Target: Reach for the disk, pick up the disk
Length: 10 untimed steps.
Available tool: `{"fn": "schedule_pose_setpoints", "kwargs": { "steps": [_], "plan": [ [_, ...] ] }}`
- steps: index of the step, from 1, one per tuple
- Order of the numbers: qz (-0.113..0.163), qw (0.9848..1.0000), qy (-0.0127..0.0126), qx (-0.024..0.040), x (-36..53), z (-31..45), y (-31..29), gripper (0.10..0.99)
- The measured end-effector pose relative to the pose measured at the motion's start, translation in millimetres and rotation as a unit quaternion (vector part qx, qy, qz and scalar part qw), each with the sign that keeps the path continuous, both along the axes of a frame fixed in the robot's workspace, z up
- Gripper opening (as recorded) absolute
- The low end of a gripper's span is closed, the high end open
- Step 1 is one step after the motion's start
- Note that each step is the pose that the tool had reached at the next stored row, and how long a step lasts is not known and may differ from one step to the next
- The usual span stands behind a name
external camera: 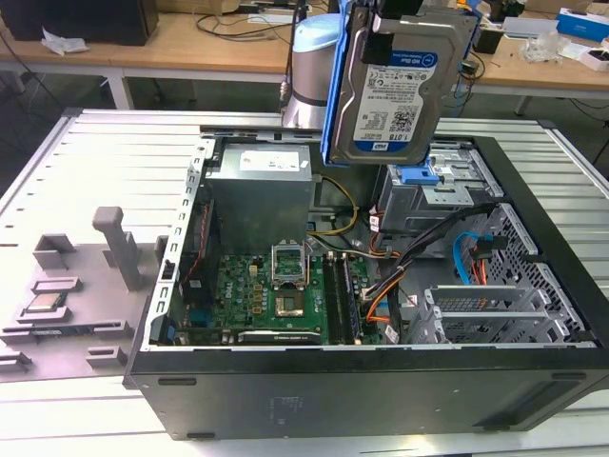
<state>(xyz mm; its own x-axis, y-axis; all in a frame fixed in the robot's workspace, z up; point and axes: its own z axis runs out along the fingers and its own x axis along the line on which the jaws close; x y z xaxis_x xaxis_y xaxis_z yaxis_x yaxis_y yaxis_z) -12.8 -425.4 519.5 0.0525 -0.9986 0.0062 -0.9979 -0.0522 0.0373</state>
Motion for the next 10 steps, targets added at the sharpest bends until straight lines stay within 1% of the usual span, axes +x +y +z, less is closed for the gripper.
{"fn": "schedule_pose_setpoints", "kwargs": {
  "steps": [1, 3, 9, 10],
  "plan": [
    [0.0, 1.0, 0.0, -0.0001, 0.0, 0.0, -1.1, 0.373],
    [0.0, 1.0, 0.0, 0.0, 0.0, 0.0, -5.1, 0.373],
    [0.0, 1.0, 0.0, 0.0, 0.0, 0.0, -11.9, 0.373],
    [0.0, 1.0, 0.0, 0.0, 0.0, 0.0, -14.2, 0.373]
  ]
}}
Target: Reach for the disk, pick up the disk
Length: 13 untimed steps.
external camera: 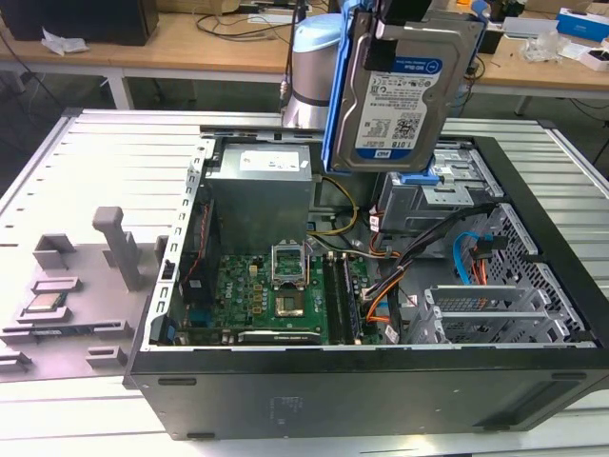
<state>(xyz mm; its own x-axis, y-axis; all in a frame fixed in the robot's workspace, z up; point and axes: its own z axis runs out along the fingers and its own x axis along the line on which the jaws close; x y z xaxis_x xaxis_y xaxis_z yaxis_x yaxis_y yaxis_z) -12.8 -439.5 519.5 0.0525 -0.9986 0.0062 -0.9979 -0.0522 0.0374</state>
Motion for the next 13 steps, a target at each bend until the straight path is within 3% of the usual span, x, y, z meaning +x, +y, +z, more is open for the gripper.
{"fn": "schedule_pose_setpoints", "kwargs": {
  "steps": [13],
  "plan": [
    [0.0, 1.0, 0.0, -0.0001, 0.0, 0.1, -20.0, 0.373]
  ]
}}
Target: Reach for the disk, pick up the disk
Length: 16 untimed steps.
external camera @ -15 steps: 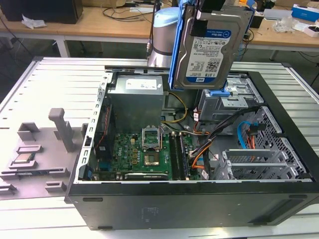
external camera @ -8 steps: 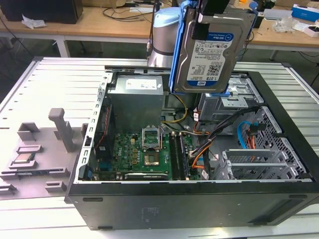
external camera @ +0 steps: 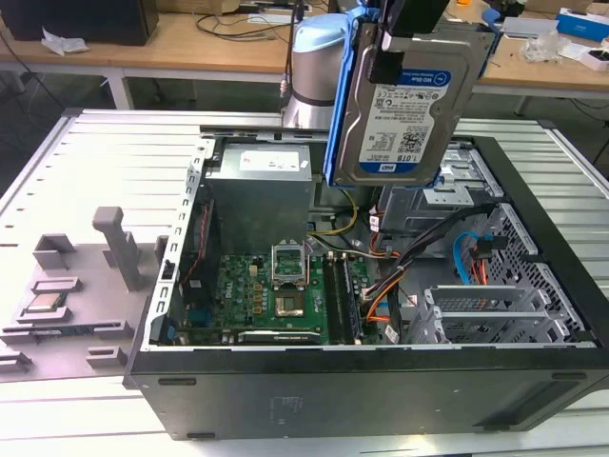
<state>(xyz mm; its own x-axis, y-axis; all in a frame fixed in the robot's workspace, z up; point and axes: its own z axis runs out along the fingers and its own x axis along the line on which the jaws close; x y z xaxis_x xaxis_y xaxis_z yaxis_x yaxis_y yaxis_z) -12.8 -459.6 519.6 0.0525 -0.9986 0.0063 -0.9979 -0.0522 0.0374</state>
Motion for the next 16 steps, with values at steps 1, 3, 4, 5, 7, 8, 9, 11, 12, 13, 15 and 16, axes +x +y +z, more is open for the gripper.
{"fn": "schedule_pose_setpoints", "kwargs": {
  "steps": [1, 3, 4, 5, 7, 8, 9, 11, 12, 13, 15, 16],
  "plan": [
    [0.0, 1.0, 0.0, 0.0, 0.0, 0.0, -1.6, 0.373],
    [0.0, 1.0, 0.0, 0.0001, 0.0, -0.1, -3.7, 0.373],
    [0.0, 1.0, 0.0, 0.0, 0.0, 0.0, -5.3, 0.373],
    [0.0, 1.0, 0.0, 0.0, 0.0, 0.0, -6.2, 0.373],
    [0.0, 1.0, 0.0, 0.0001, 0.0, -0.1, -8.5, 0.373],
    [0.0, 1.0, 0.0, 0.0001, 0.0, 0.0, -9.6, 0.373],
    [0.0, 1.0, 0.0, 0.0, 0.0, 0.0, -11.0, 0.373],
    [0.0, 1.0, 0.0, 0.0, 0.0, 0.0, -15.0, 0.373],
    [0.0, 1.0, 0.0, 0.0001, 0.0, -0.1, -17.6, 0.373],
    [0.0, 1.0, 0.0, 0.0, 0.0, 0.0, -19.4, 0.373],
    [0.0, 1.0, 0.0, 0.0001, 0.0, -0.1, -22.1, 0.373],
    [0.0, 1.0, 0.0, 0.0, 0.0, 0.0, -23.2, 0.373]
  ]
}}
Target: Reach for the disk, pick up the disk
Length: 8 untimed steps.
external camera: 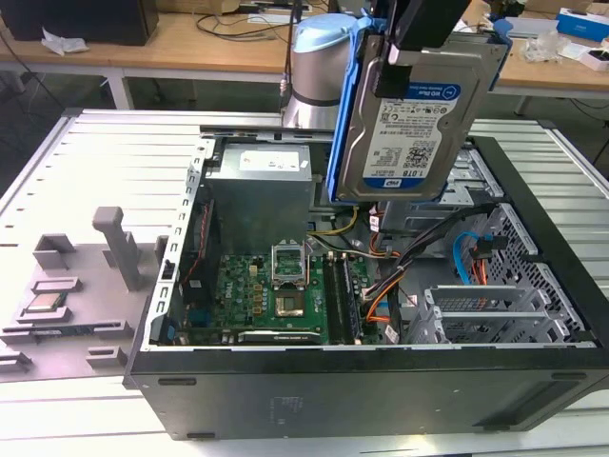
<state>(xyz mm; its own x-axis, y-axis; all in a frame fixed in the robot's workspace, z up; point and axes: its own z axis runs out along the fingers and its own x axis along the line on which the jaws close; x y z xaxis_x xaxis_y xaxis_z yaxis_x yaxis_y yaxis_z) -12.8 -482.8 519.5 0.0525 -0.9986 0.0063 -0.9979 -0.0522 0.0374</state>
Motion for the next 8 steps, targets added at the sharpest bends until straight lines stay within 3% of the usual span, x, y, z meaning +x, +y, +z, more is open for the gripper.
{"fn": "schedule_pose_setpoints", "kwargs": {
  "steps": [8],
  "plan": [
    [0.0, 1.0, 0.0, 0.0, 0.0, -0.1, -16.0, 0.373]
  ]
}}
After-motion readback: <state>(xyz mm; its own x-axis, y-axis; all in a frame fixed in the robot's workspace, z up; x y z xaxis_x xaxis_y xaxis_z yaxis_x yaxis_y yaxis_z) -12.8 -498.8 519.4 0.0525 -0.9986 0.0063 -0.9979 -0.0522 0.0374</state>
